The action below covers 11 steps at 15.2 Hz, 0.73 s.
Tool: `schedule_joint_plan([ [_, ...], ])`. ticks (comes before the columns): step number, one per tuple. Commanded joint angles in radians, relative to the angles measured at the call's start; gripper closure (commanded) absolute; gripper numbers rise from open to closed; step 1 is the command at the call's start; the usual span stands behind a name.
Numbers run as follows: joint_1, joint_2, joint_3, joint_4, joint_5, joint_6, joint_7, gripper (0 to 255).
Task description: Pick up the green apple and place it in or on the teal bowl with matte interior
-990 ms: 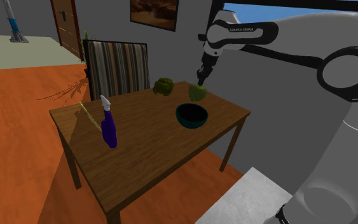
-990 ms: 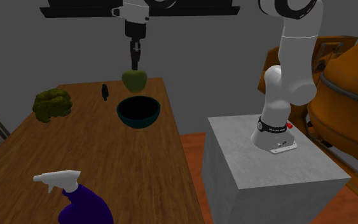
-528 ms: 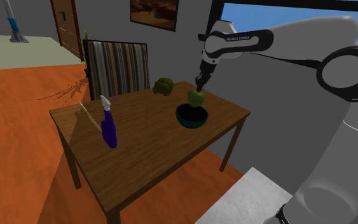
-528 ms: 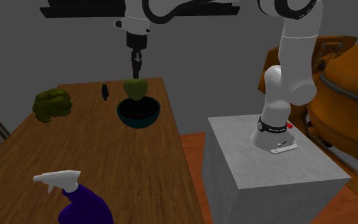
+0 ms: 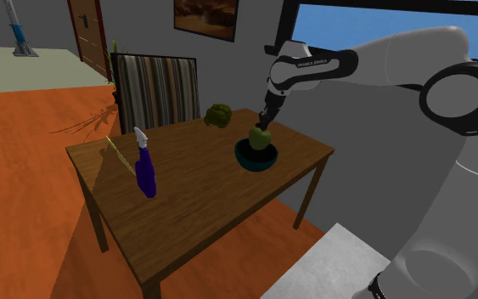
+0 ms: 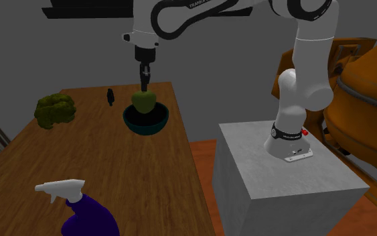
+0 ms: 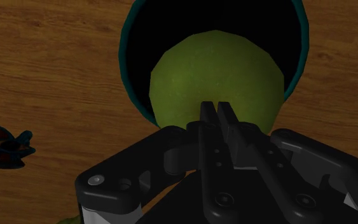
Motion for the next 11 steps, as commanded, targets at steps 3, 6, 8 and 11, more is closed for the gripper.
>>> schedule_joint_plan([
  [3, 0.000, -0.001, 0.000, -0.006, 0.000, 0.006, 0.000, 255],
  [6, 0.000, -0.001, 0.000, -0.006, 0.000, 0.006, 0.000, 255],
  [8, 0.000, -0.001, 0.000, -0.006, 0.000, 0.006, 0.000, 0],
  [11, 0.000, -0.001, 0.000, -0.006, 0.000, 0.006, 0.000, 0],
])
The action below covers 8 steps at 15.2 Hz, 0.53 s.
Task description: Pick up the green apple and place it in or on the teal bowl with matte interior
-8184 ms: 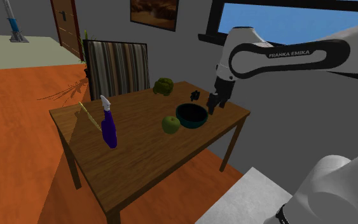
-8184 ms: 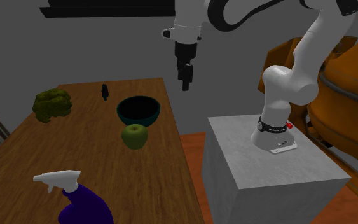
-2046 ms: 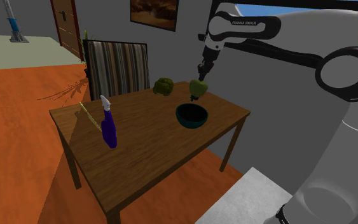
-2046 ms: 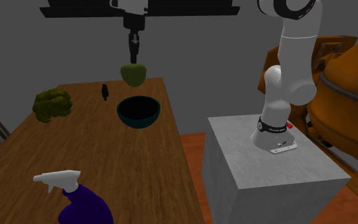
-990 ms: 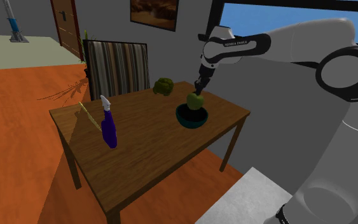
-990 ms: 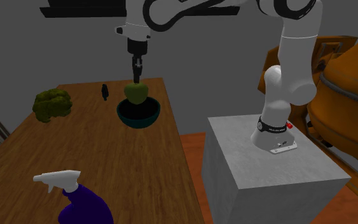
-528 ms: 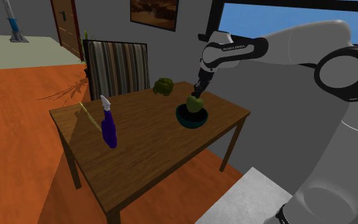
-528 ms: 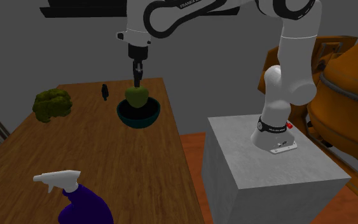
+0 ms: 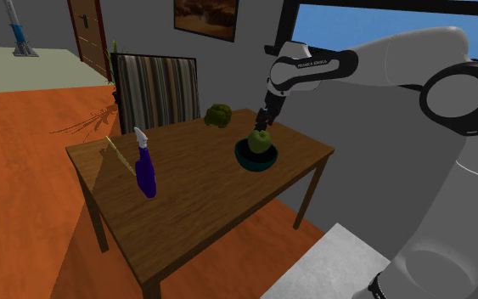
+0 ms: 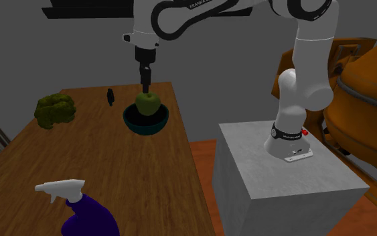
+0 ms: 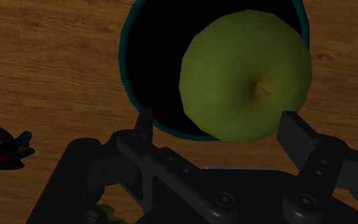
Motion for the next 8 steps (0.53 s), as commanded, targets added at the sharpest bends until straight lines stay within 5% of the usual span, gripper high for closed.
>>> schedule_joint_plan([
  [1, 0.000, 0.000, 0.000, 0.000, 0.000, 0.000, 0.000, 0],
  [5, 0.000, -0.041, -0.001, 0.072, -0.005, -0.113, 0.003, 0],
  [8, 0.000, -0.041, -0.001, 0.072, -0.005, -0.113, 0.003, 0],
])
